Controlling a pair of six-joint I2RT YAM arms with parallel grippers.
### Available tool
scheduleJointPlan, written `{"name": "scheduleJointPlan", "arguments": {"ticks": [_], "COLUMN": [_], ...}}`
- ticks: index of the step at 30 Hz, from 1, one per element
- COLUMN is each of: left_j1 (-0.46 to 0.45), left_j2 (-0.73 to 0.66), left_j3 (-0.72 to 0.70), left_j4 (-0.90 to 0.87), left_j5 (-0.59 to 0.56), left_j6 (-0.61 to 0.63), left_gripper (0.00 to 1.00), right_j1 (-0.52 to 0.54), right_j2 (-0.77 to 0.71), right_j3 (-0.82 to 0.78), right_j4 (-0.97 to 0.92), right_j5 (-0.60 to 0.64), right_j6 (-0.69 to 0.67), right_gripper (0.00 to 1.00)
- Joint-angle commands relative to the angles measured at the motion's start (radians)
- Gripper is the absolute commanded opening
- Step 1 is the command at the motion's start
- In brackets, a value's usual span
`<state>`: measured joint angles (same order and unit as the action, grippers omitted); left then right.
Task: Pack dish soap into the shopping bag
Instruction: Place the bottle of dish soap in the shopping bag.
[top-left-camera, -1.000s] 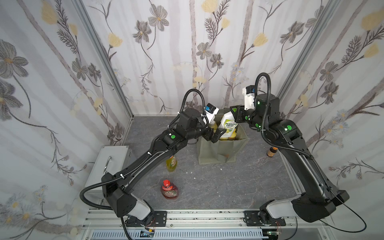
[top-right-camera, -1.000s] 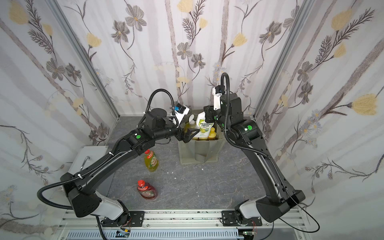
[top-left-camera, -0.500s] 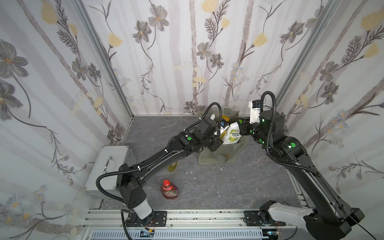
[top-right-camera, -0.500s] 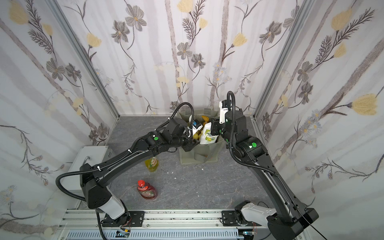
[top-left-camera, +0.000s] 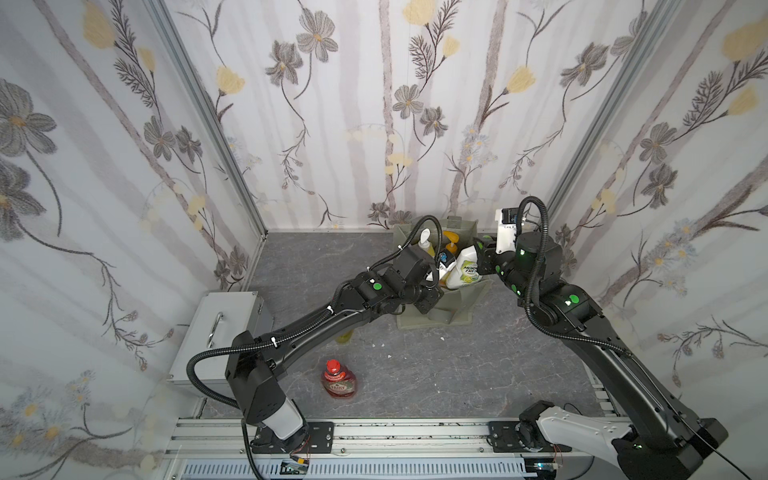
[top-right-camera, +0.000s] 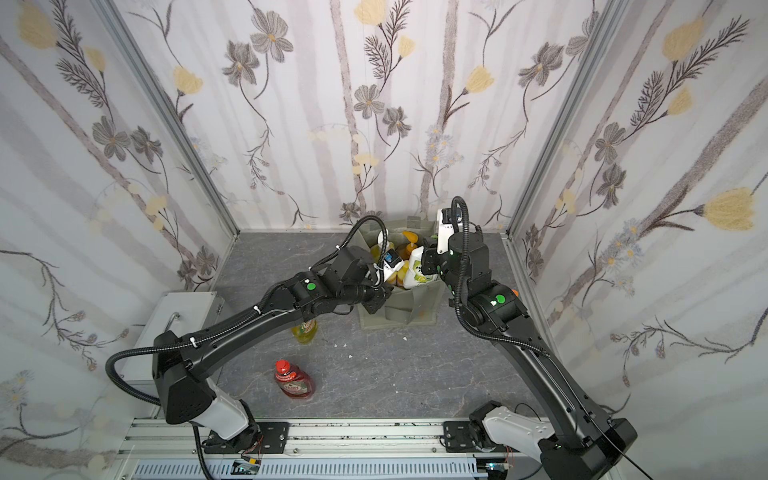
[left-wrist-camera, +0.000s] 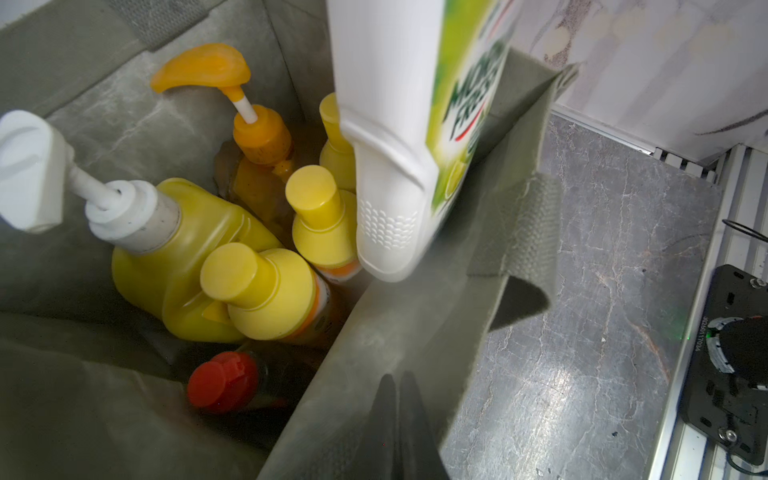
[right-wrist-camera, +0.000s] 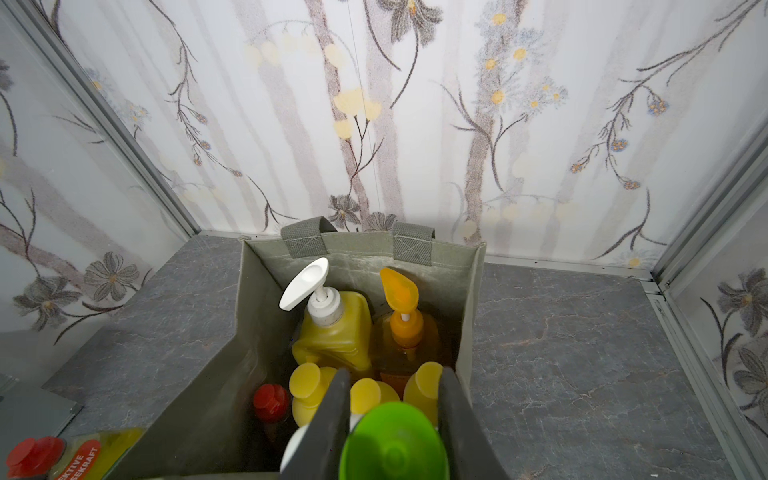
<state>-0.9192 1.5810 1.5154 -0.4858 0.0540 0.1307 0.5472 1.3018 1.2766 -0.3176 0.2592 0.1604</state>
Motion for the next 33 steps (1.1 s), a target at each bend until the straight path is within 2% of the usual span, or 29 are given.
{"name": "scheduleJointPlan", "arguments": {"ticks": [1, 4, 7, 20, 29, 33], "left_j1": [0.001, 0.001, 0.005, 0.016, 0.019, 0.019], "left_j2": [-0.038, -0.074, -0.097, -0.167, -0.177, -0.169], "left_j3": [-0.012, -0.021, -0.021, -0.084, -0.094, -0.079], "left_j4": [0.058, 0.081, 0.086, 0.077, 0.057, 0.031], "left_j5": [-0.016, -0.029, -0.037, -0.032, -0.038, -0.025], "left_j6": [-0.034, -0.044, -0.058, -0.104, -0.118, -0.123], "left_gripper": [0.22, 0.31, 0.34, 0.34, 0.37, 0.47], "right_j1": [0.017, 0.032, 0.05, 0.076, 0.076, 0.074], "right_j2": [0.001, 0.004, 0.023, 0.082, 0.109, 0.104], "right_j3": [-0.026, -0.058, -0.075, -0.164, -0.159, -0.121], "right_j4": [0.138, 0.138, 0.128, 0.099, 0.03, -0.006], "right_j5": [0.012, 0.009, 0.022, 0.083, 0.075, 0.051], "right_j6": [-0.044, -0.046, -0.048, -0.011, 0.03, 0.04], "right_gripper": [0.04, 0.04, 0.04, 0.06, 0.2, 0.32]}}
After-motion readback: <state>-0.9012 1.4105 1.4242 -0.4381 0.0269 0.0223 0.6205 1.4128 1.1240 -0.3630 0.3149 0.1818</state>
